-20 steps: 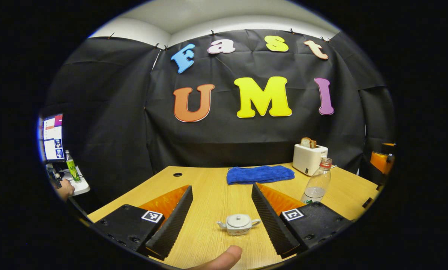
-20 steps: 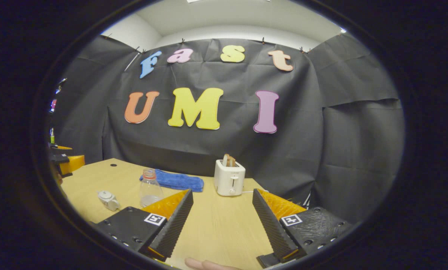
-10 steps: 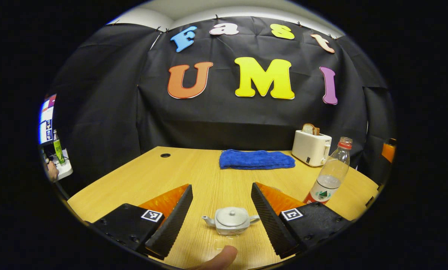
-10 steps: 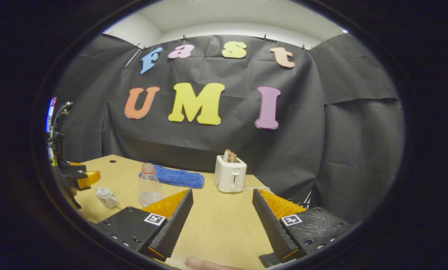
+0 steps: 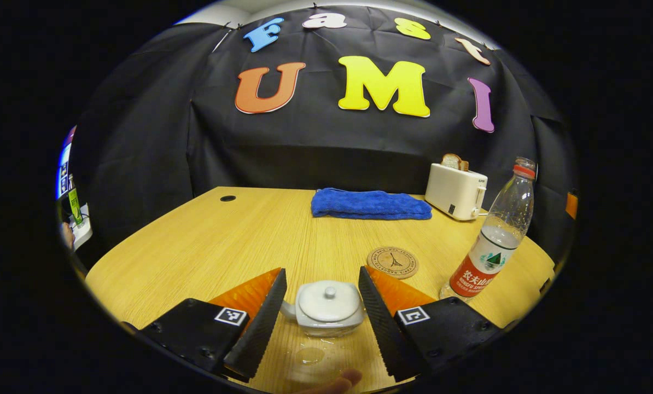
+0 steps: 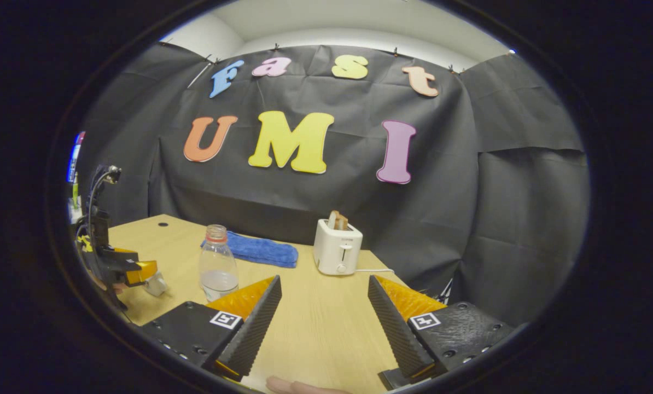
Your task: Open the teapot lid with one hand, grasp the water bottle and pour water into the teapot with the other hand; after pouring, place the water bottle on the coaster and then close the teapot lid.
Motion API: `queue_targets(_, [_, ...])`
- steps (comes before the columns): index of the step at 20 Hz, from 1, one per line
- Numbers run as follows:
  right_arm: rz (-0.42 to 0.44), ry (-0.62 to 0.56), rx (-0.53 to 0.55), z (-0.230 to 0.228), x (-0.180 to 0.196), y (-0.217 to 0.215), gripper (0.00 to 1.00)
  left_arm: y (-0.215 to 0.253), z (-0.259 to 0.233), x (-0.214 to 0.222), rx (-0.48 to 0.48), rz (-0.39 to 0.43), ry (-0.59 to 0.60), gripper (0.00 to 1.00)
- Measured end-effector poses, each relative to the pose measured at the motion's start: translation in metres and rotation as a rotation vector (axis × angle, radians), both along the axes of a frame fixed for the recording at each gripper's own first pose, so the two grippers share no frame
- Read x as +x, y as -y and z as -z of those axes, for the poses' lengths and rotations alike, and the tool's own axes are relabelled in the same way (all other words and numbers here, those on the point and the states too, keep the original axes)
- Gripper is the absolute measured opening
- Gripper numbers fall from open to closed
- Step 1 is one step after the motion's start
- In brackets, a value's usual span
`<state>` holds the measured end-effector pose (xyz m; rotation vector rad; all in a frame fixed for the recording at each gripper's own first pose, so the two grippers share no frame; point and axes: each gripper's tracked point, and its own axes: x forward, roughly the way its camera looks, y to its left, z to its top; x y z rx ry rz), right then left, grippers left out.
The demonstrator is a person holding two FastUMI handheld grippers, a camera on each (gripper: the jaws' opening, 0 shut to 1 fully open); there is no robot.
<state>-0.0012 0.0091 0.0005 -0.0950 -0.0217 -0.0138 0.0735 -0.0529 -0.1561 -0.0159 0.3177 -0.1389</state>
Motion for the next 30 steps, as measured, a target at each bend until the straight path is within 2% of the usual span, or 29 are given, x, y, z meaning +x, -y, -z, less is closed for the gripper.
queue_targets(3, [-0.006, -0.006, -0.015, 0.004, 0.001, -0.004, 0.96, 0.008, 0.002, 0.0, 0.018, 0.025, 0.011, 0.72])
queue_targets(4, [-0.008, -0.008, -0.018, 0.004, 0.001, -0.005, 0.96, 0.008, 0.002, 0.001, 0.024, 0.026, 0.016, 0.64])
queue_targets(8, [-0.015, -0.017, -0.021, 0.008, 0.002, -0.009, 0.96, 0.005, 0.0, 0.002, 0.04, 0.013, 0.027, 0.57])
queue_targets(9, [-0.016, -0.02, -0.021, 0.009, 0.003, -0.009, 0.98, 0.005, -0.001, 0.003, 0.041, 0.01, 0.029, 0.62])
queue_targets(10, [-0.019, -0.024, -0.022, 0.01, 0.004, -0.011, 0.98, 0.006, -0.001, 0.003, 0.042, 0.007, 0.032, 0.52])
queue_targets(11, [-0.021, -0.027, -0.024, 0.01, 0.006, -0.013, 0.96, 0.005, -0.002, 0.004, 0.046, 0.006, 0.035, 0.49])
queue_targets(12, [-0.022, -0.031, -0.025, 0.012, 0.004, -0.013, 0.96, 0.003, -0.002, 0.005, 0.049, 0.005, 0.038, 0.39])
queue_targets(14, [-0.025, -0.035, -0.027, 0.015, 0.005, -0.015, 0.96, 0.004, -0.002, 0.004, 0.051, 0.007, 0.04, 0.27])
queue_targets(19, [-0.07, -0.051, -0.032, 0.022, 0.004, -0.033, 0.96, 0.007, -0.006, 0.006, 0.061, 0.031, 0.051, 0.14])
queue_targets(20, [-0.083, -0.05, -0.032, 0.022, 0.004, -0.037, 0.96, 0.006, -0.007, 0.006, 0.06, 0.031, 0.051, 0.08])
queue_targets(25, [-0.147, -0.065, -0.048, 0.032, 0.002, -0.067, 0.96, 0.006, -0.022, 0.004, 0.062, 0.048, 0.085, 0.06])
queue_targets(27, [-0.191, -0.084, -0.04, 0.04, -0.001, -0.085, 0.94, 0.002, -0.033, 0.001, 0.045, 0.049, 0.096, 0.06])
queue_targets(30, [-0.252, -0.099, -0.013, 0.048, 0.001, -0.11, 0.96, -0.011, -0.047, -0.003, 0.037, 0.037, 0.099, 0.06])
